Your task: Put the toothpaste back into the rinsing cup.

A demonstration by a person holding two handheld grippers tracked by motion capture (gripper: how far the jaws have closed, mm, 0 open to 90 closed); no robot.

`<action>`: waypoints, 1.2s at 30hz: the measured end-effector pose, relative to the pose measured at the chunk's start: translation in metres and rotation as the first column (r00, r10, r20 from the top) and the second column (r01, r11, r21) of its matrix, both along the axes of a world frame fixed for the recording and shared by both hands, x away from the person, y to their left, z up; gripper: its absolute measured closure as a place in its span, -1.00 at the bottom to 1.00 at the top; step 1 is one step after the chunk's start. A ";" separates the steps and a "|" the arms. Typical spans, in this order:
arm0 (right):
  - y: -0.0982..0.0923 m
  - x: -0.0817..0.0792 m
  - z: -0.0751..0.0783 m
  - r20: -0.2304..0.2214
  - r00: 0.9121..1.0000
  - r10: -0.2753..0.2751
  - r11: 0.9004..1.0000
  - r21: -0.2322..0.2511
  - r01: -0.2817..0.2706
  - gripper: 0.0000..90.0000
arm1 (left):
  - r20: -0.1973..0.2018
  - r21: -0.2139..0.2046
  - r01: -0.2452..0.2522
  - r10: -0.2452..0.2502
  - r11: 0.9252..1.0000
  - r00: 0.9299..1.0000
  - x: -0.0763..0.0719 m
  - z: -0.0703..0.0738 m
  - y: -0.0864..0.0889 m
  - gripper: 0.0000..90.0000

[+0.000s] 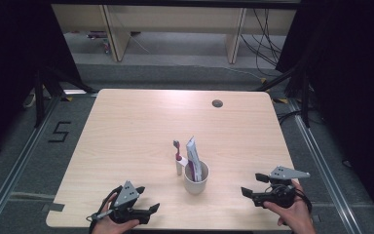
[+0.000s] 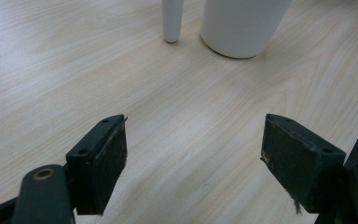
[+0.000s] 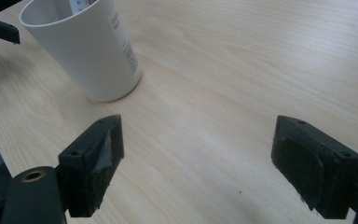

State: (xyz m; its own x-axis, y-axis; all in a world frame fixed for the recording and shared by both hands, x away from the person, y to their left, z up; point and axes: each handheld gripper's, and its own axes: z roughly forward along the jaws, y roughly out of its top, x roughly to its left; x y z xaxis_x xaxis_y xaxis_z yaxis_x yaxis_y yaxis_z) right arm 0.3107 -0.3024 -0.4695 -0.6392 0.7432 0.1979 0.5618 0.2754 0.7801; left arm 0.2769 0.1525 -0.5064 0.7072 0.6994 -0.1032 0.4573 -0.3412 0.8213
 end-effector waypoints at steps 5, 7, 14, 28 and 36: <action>-0.007 -0.009 -0.002 -0.005 1.000 -0.009 1.000 0.008 0.009 -0.64 | 0.002 0.000 -0.001 0.001 1.000 1.000 0.000 0.000 0.000 -0.52; -0.011 -0.010 -0.005 0.005 1.000 0.005 1.000 0.009 -0.005 -0.64 | 0.004 0.016 0.001 -0.001 1.000 1.000 0.000 0.000 0.001 -0.53; -0.014 -0.021 -0.010 -0.021 1.000 -0.012 1.000 0.014 0.013 -0.65 | 0.003 0.008 0.002 -0.002 1.000 1.000 -0.001 0.001 0.000 -0.55; -0.007 -0.036 -0.018 -0.076 0.997 0.007 1.000 -0.029 -0.009 -0.65 | 0.004 0.015 0.015 -0.015 1.000 1.000 -0.001 -0.001 -0.003 -0.59; -0.009 -0.038 -0.021 -0.089 0.996 -0.021 0.999 -0.047 0.017 -0.65 | 0.009 0.031 0.026 -0.026 0.999 1.000 -0.001 -0.001 -0.003 -0.59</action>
State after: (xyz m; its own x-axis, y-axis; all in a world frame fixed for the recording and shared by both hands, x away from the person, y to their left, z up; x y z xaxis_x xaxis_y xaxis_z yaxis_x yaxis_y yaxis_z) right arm 0.2729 -0.3116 -0.4906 -0.6057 0.7649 0.2194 0.6346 0.2980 0.7130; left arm 0.2763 0.1499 -0.5076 0.7263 0.6833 -0.0752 0.4402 -0.3782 0.8144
